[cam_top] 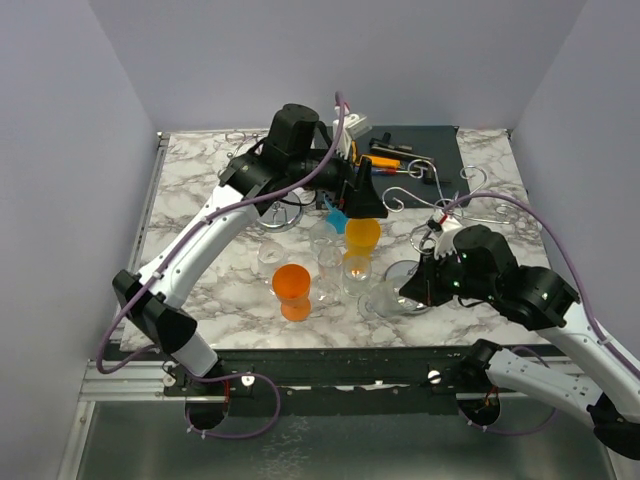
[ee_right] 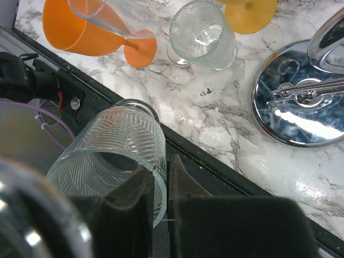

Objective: Place the wine glass upside down on the wine glass rack
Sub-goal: Move the wine rack to the center of the board.

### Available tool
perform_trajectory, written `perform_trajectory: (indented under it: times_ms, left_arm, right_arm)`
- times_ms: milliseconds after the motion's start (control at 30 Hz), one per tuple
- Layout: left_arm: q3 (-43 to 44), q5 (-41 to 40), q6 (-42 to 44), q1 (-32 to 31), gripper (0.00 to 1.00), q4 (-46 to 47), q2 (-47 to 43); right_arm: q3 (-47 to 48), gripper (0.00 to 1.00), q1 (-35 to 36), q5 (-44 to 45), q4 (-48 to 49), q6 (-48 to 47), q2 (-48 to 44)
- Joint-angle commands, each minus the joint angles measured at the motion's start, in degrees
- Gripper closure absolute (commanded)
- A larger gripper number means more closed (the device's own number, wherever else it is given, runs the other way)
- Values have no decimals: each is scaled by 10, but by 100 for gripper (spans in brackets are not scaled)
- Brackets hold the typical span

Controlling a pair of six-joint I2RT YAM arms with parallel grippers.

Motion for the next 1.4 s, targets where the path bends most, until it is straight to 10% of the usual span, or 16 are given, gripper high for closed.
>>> perform_trajectory:
  times_ms: [0,233,400,767,1367]
  left_arm:
    - [62,46,-53,-9,10,34,54]
    - [117,80,-70,-9,29,35,119]
    - [135,110,-84,-10,67,35,150]
    - [214,119,-40,-14,100,35,191]
    - [368,19,58,19,100,36,273]
  right_arm:
    - [-1,100,-1,3,34,11,-5]
    - [-14,100,-1,14,34,15,-10]
    - [-30,100,-1,24,39,17,-16]
    - [-35,100,-1,76,50,1,15]
    - [0,100,-1,132,136,-50,97]
